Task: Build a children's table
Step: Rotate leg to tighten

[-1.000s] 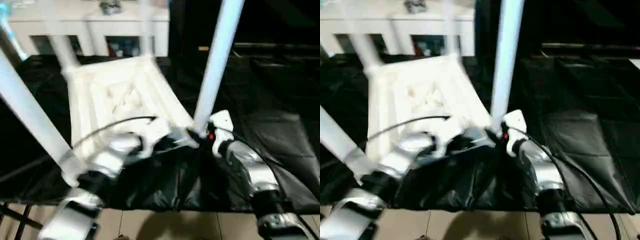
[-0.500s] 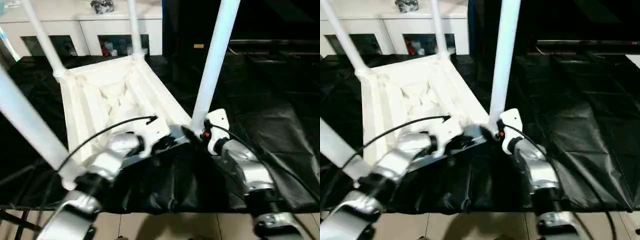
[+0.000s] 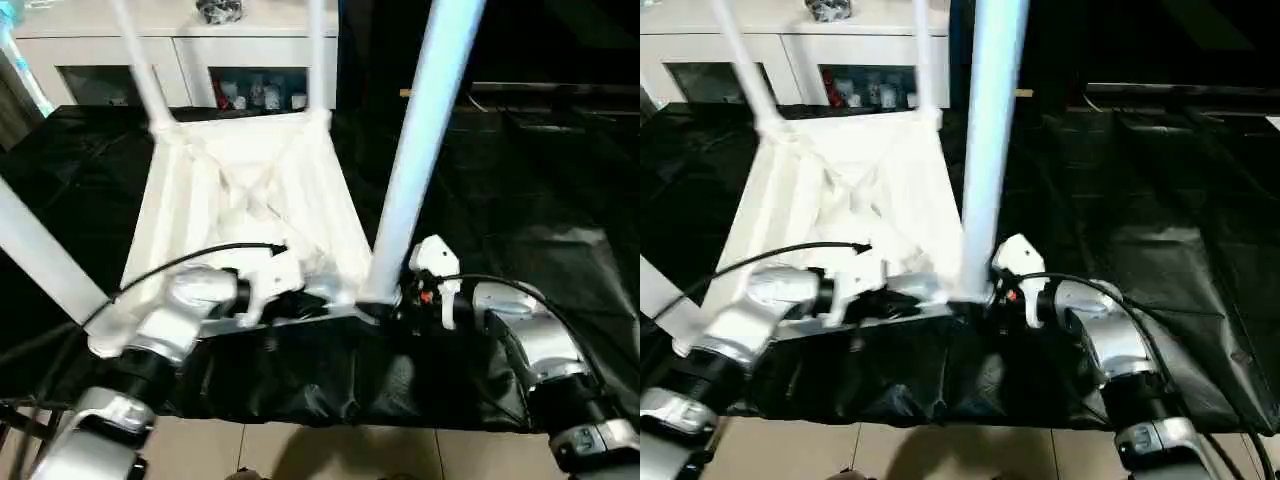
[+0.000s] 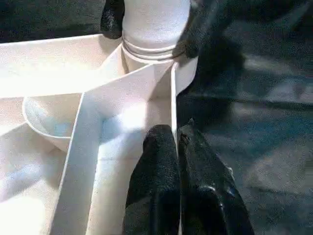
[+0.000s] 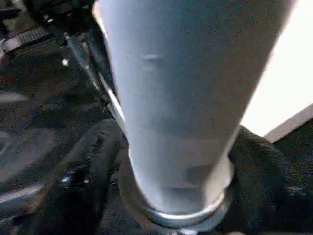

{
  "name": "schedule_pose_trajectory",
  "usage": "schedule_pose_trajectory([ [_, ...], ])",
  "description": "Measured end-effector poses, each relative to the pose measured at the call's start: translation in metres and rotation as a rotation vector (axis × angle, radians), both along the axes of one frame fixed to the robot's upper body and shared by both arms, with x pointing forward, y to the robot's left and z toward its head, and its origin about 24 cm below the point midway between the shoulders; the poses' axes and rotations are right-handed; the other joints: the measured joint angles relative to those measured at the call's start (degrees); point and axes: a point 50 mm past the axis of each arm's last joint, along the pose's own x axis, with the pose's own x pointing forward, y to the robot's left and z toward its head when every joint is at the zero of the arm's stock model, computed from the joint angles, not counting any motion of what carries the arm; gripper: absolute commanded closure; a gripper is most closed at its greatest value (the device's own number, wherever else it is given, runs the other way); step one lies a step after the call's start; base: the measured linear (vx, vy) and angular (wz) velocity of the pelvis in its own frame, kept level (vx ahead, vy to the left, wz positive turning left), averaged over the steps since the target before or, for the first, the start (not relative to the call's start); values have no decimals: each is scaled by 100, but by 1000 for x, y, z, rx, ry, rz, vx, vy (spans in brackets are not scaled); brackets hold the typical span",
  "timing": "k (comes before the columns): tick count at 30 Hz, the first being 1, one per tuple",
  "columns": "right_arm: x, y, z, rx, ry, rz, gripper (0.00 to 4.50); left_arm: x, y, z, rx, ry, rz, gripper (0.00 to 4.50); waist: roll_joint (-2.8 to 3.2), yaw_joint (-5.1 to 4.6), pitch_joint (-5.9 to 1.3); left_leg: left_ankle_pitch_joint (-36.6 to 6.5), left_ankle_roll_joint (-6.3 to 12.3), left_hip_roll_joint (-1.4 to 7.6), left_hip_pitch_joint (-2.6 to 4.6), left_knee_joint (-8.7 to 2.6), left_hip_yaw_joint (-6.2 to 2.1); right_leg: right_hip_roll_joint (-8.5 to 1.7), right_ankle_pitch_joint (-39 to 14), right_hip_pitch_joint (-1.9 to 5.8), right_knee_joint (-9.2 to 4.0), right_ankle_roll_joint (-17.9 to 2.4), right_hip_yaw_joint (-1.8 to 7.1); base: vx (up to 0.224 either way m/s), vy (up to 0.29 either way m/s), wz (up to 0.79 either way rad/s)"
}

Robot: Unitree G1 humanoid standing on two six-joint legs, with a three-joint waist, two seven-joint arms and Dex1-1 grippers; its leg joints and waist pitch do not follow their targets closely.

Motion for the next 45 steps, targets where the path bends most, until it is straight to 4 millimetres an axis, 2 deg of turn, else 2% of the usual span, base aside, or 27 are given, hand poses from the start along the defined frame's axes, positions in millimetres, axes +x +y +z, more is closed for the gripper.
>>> schedule_pose_trajectory([
  [4,0,3,1,1,9,42,137,-1,6,1,17,9,-29,450,-23,5,0,0,0,0,0,1,0,0,0,-3,0,0,0,0,0,0],
  [6,-1,5,1,7,16,63,168,-1,8,2,25,12,-44,450,-32,13,0,0,0,0,0,0,0,0,0,-3,0,0,-1,0,0,0],
  [8,-2,6,1,8,18,77,177,-1,9,3,31,18,-54,450,-34,17,-1,0,0,0,1,2,0,-1,0,-3,0,0,0,0,0,0],
  [13,-4,7,0,20,8,64,191,0,6,2,21,15,-46,450,-36,48,-2,0,0,0,2,5,0,-2,0,0,2,0,0,0,0,0],
  [17,-3,4,-6,46,-8,-97,195,4,-7,-1,6,-11,22,450,-43,64,-7,1,0,-1,12,13,0,-3,4,21,4,-6,5,0,0,0],
  [20,2,5,-11,64,-31,-282,196,9,-19,-4,-9,-28,105,450,-45,4,-8,2,-1,-3,55,15,-4,-4,-4,31,4,13,15,0,0,0],
  [24,7,7,-14,77,-53,-459,196,11,-35,-8,-36,-36,180,450,-43,-39,-9,2,-1,-5,63,13,-3,-4,-4,32,1,18,21,0,0,0],
  [26,12,12,-15,93,-62,-616,196,14,-50,-10,-54,-49,246,450,-33,-66,-18,2,-2,-5,68,9,-2,-4,-4,39,-1,18,22,0,0,0],
  [29,21,17,-14,85,-76,-749,196,16,-63,-11,-61,-77,302,450,-22,-109,-25,1,-2,-7,66,1,-2,-4,-3,34,-5,17,22,0,0,0],
  [32,26,21,-13,84,-88,-808,196,18,-68,-10,-56,-93,325,450,-12,-137,-26,1,-2,-7,62,-11,-3,-3,2,28,-5,9,19,0,0,0],
  [33,27,21,-13,89,-90,-820,161,19,-69,-9,-56,-96,330,450,-8,-141,-25,1,-2,-7,57,-13,-3,-3,2,24,-5,9,19,0,0,0],
  [34,28,21,-13,95,-94,-828,161,19,-70,-9,-56,-96,333,450,-6,-141,-24,1,-2,-6,54,-17,-3,-3,0,21,-5,10,17,0,0,0],
  [36,28,21,-12,102,-95,-829,124,19,-71,-8,-57,-98,332,450,-3,-141,-23,0,-2,-6,47,-25,-3,-3,0,18,-10,10,16,0,0,0],
  [39,26,17,-11,112,-93,-774,118,19,-69,-7,-55,-98,318,450,-1,-139,-20,0,-1,-6,42,-25,-3,-3,0,12,-14,10,14,0,0,0],
  [42,18,8,-11,82,-113,-638,118,16,-61,-6,-52,-100,264,450,2,-131,-19,-1,0,-5,5,-29,-3,-3,-1,5,-18,9,10,0,0,0],
  [45,15,4,-8,61,-135,-541,118,13,-55,-6,-50,-99,228,450,5,-130,-17,-1,0,-4,1,-27,-3,-3,-1,3,-17,8,4,0,0,0],
])
